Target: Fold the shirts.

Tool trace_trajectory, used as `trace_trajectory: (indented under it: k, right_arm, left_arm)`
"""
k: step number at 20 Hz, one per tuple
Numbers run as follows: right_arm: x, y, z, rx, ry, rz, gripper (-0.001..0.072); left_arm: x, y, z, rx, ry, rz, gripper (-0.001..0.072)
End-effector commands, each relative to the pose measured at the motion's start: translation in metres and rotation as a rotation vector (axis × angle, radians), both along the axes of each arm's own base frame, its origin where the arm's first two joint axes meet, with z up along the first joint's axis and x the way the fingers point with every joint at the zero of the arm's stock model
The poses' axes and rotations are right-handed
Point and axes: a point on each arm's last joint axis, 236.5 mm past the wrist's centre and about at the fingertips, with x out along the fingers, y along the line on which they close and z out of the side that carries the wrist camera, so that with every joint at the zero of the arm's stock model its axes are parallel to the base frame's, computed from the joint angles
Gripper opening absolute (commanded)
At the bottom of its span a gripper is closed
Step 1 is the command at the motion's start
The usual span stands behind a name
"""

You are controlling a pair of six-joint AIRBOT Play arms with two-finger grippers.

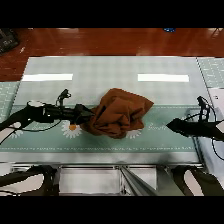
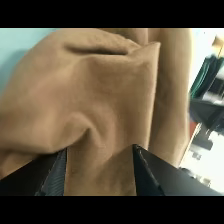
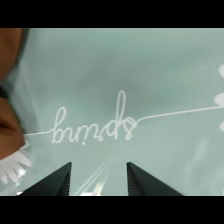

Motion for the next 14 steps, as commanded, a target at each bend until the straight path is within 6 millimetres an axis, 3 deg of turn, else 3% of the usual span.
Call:
trace_trajectory:
  k: [1, 2, 3, 4, 8, 14]
  right_arm:
    - [0.001, 0.012, 0.002, 0.066, -0.009, -0.014, 0.0407]
    - [0.002, 0.015, 0.002, 0.082, -0.007, -0.009, 0.0407]
    - [0.002, 0.018, 0.000, 0.098, 0.005, -0.010, 0.0407]
    - [0.002, 0.021, -0.003, 0.117, 0.022, -0.005, 0.0407]
    - [-0.002, 0.053, -0.012, 0.246, 0.090, 0.063, 0.0407]
    - [0.008, 0.125, -0.035, 0.260, 0.103, 0.176, 0.0407]
  left_arm:
    - [-0.004, -0.025, -0.006, 0.012, -0.004, -0.143, 0.0464]
    - [-0.001, -0.028, -0.003, 0.015, -0.022, -0.177, 0.0319]
    - [0.003, -0.028, 0.002, 0.019, -0.044, -0.208, 0.0064]
    - [0.008, -0.028, 0.006, 0.027, -0.061, -0.218, 0.0017]
    - [0.020, -0.026, 0.014, 0.057, -0.094, -0.234, 0.0017]
    - [0.018, -0.027, 0.017, 0.049, -0.091, -0.244, 0.0017]
